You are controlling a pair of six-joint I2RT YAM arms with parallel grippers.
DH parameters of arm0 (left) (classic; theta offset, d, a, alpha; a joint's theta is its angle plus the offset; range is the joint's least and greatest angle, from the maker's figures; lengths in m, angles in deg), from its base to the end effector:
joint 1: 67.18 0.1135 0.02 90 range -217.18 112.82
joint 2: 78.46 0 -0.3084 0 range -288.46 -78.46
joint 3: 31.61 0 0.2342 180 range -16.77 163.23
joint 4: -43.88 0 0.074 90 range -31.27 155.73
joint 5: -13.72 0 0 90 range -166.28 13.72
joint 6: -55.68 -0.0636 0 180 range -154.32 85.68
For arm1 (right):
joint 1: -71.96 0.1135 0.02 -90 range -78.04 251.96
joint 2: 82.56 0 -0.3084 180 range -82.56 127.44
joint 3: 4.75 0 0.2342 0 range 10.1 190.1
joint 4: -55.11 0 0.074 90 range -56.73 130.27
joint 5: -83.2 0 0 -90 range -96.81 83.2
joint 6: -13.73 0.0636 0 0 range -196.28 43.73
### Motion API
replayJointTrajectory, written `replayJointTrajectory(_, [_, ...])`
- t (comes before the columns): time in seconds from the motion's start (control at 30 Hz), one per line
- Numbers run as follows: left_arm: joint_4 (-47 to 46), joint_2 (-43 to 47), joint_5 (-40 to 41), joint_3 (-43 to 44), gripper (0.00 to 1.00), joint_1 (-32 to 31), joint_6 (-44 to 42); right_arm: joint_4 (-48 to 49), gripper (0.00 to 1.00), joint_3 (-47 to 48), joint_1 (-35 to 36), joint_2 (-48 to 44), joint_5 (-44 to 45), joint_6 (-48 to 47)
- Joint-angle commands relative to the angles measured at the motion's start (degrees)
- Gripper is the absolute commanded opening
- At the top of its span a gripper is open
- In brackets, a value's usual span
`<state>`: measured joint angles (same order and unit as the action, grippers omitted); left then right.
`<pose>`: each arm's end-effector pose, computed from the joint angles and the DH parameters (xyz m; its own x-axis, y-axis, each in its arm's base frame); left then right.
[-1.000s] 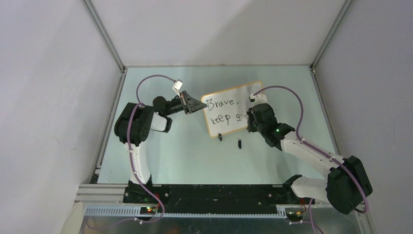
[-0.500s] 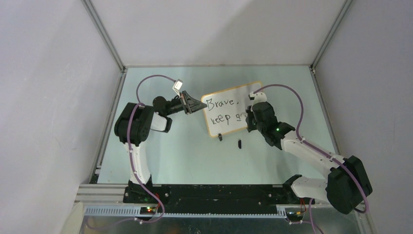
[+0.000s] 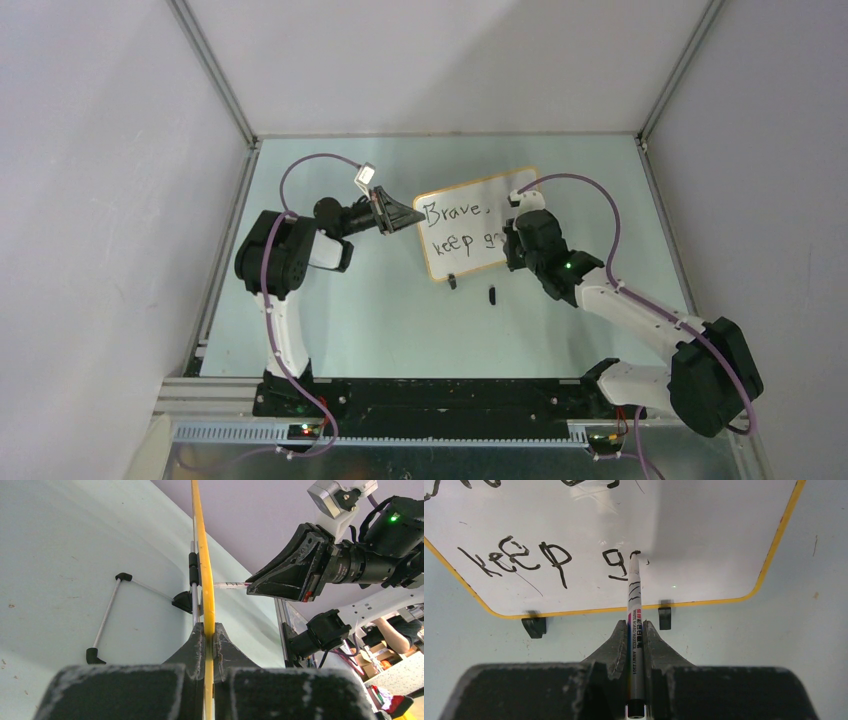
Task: Write a sentence on the whiteboard
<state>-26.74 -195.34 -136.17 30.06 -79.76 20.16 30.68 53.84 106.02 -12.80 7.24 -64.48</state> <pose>0.3737 -0.1398 0.2244 -0.6007 -0.2843 -0.7472 0.7475 0.1318 -0.6511 0.2186 0.1291 0.2785 -0.5497 -0.1324 -0.8248 -0.2734 0.9615 0.0279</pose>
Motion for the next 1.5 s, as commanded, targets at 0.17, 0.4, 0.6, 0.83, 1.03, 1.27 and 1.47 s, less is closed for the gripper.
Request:
replayJointTrajectory(0.17, [-2.0,1.5,-4.2,-0.8,0.00,-0.7,-1.2,-1.3,0.00,2.2,0.4,0.6,-0.3,-0.6])
replayJointTrajectory(0.4, [-2.0,1.5,-4.3,-0.8,0.00,-0.6,-1.3,-2.5,0.00,2.2,0.4,0.8,0.0,-0.4])
replayJointTrajectory(0.6, [-2.0,1.5,-4.3,-0.8,0.00,-0.7,-1.2,-2.8,0.00,2.2,0.3,0.6,1.4,-0.3])
replayJointTrajectory(0.83, [-2.0,1.5,-4.2,-0.8,0.00,-0.7,-1.2,-1.6,0.00,2.2,-0.7,0.4,2.2,-0.1])
replayJointTrajectory(1.03, [-2.0,1.5,-4.2,-0.8,0.00,-0.6,-1.2,-0.6,0.00,2.2,-1.2,0.3,2.1,0.1])
replayJointTrajectory(1.27, [-2.0,1.5,-4.2,-0.8,0.00,-0.7,-1.3,-0.3,0.00,3.4,-1.3,0.8,1.4,-0.2])
replayJointTrajectory(1.47, [-2.0,1.6,-4.2,-0.8,0.00,-0.7,-1.3,0.0,0.00,4.1,-1.3,0.7,0.8,-0.6])
